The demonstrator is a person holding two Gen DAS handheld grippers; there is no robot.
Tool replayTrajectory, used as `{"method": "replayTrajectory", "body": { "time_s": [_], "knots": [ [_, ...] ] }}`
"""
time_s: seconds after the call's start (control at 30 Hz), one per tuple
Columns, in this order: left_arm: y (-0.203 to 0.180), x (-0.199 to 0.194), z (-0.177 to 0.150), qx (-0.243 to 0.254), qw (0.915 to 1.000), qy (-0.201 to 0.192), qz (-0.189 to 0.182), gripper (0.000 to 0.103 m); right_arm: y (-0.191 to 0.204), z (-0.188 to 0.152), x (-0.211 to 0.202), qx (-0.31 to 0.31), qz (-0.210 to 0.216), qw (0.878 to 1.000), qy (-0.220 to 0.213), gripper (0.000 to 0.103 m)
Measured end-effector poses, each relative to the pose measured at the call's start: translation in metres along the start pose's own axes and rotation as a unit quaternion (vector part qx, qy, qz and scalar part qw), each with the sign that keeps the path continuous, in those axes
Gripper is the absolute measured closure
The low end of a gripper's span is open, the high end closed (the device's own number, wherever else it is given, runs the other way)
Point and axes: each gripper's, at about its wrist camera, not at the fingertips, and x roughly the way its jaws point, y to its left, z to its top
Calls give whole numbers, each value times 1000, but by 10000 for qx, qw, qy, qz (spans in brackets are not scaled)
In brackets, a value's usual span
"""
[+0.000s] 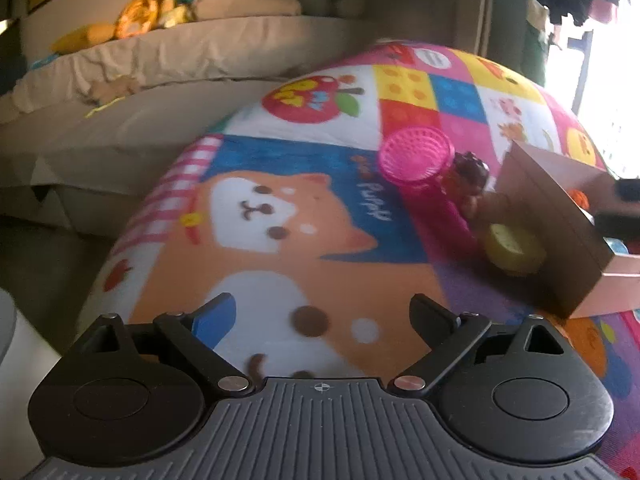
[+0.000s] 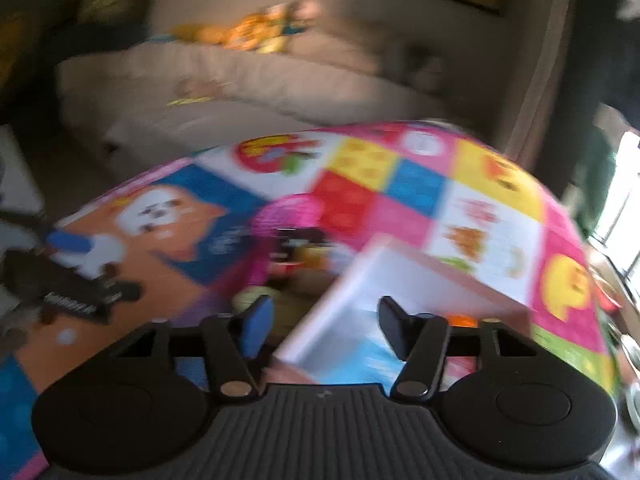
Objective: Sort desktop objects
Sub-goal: 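Carry the orange toy and red lid into the pink box and release them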
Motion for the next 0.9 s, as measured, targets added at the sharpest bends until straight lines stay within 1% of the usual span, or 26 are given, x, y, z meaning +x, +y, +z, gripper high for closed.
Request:
{"method": "replayTrajectory", "body": {
  "time_s": [0.07, 0.13, 0.2, 0.3, 0.33, 0.37, 0.43, 0.47, 0.5, 0.53, 0.57, 0.67, 0.73, 0.8, 0.9],
  "knots": [
    [8, -4, 0, -76, 9999, 75, 31, 6, 26, 5, 19, -469, -104, 9988, 137, 52],
    [14, -7, 0, -110, 9998, 132, 32, 4, 47, 7, 39, -915, -259, 9950, 299, 53],
    [20, -12, -1, -179, 9997, 143, -7, 4, 64, 6, 59, -1355, -503, 9885, 450, 56],
    [27, -17, -1, -295, 9994, 175, -101, 4, 80, 1, 79, -1802, -734, 9789, 631, 63],
    [29, -17, -1, -303, 9993, 175, -116, 4, 83, -1, 83, -1907, -801, 9761, 665, 69],
    [30, -18, -1, -306, 9993, 172, -127, 4, 84, -3, 86, -1961, -837, 9746, 690, 79],
    [30, -20, -1, -307, 9993, 166, -147, 4, 83, -4, 85, -1852, -858, 9765, 695, 86],
    [30, -21, -1, -299, 9993, 159, -161, 4, 81, -2, 80, -1732, -812, 9792, 680, 91],
    [29, -22, -1, -288, 9993, 149, -168, 4, 79, 0, 73, -1601, -766, 9820, 653, 92],
    [29, -23, -1, -277, 9994, 145, -177, 4, 77, 2, 64, -1459, -682, 9851, 602, 98],
    [28, -24, 0, -263, 9994, 142, -189, 4, 73, 5, 50, -1283, -549, 9888, 537, 103],
    [22, -25, 0, -207, 9994, 144, -225, 4, 62, 6, 10, -848, -233, 9955, 346, 103],
    [17, -25, 1, -148, 9994, 156, -273, 4, 53, 0, -11, -624, -162, 9975, 298, 103],
    [9, -24, 2, -68, 9992, 159, -365, 4, 43, -10, -27, -431, -81, 9986, 312, 103],
    [-9, -20, 5, 95, 9983, 125, -565, 4, 30, -32, -43, -208, -81, 9992, 329, 103]
  ]
}}
